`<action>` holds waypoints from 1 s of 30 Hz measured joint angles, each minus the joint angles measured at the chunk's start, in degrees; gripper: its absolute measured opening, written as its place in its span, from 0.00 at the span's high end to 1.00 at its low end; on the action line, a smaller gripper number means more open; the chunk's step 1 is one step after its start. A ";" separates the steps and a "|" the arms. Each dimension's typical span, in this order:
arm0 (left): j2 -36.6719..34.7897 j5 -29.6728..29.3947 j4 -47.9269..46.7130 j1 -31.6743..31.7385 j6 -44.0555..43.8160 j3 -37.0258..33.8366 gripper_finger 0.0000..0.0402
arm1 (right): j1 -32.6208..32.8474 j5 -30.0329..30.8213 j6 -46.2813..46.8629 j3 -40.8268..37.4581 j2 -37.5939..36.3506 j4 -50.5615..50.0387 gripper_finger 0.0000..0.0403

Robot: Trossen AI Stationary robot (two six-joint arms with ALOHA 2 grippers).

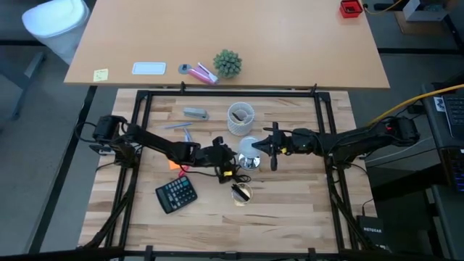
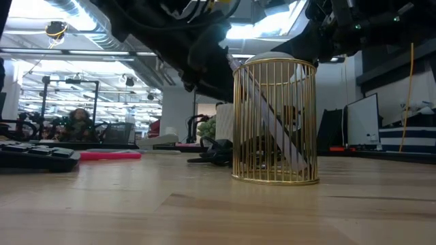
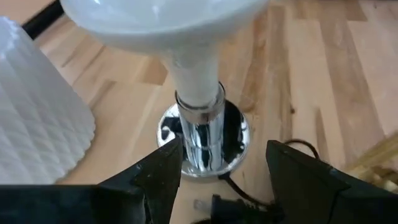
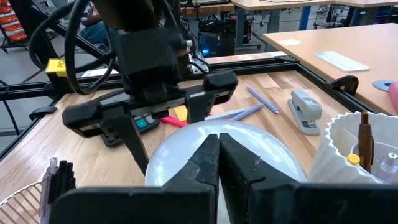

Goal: Screw lightbulb
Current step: Insert the lightbulb into the lamp

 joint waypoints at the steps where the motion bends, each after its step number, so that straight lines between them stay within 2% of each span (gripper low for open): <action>1: -0.23 0.12 0.19 -0.27 0.24 -0.01 0.44 | 0.00 0.00 0.01 0.02 0.00 0.00 0.97; 8: -1.26 0.31 3.48 -2.10 4.11 0.01 0.45 | 0.00 0.02 0.01 0.02 -0.02 -0.13 0.97; 12: -1.31 0.29 5.93 -2.58 5.52 0.01 0.49 | 0.00 0.02 -0.07 0.02 -0.04 -0.27 0.97; 30: -1.33 -3.35 12.24 -2.51 6.21 0.03 0.85 | 0.00 0.02 -0.37 0.04 -0.04 -1.31 0.97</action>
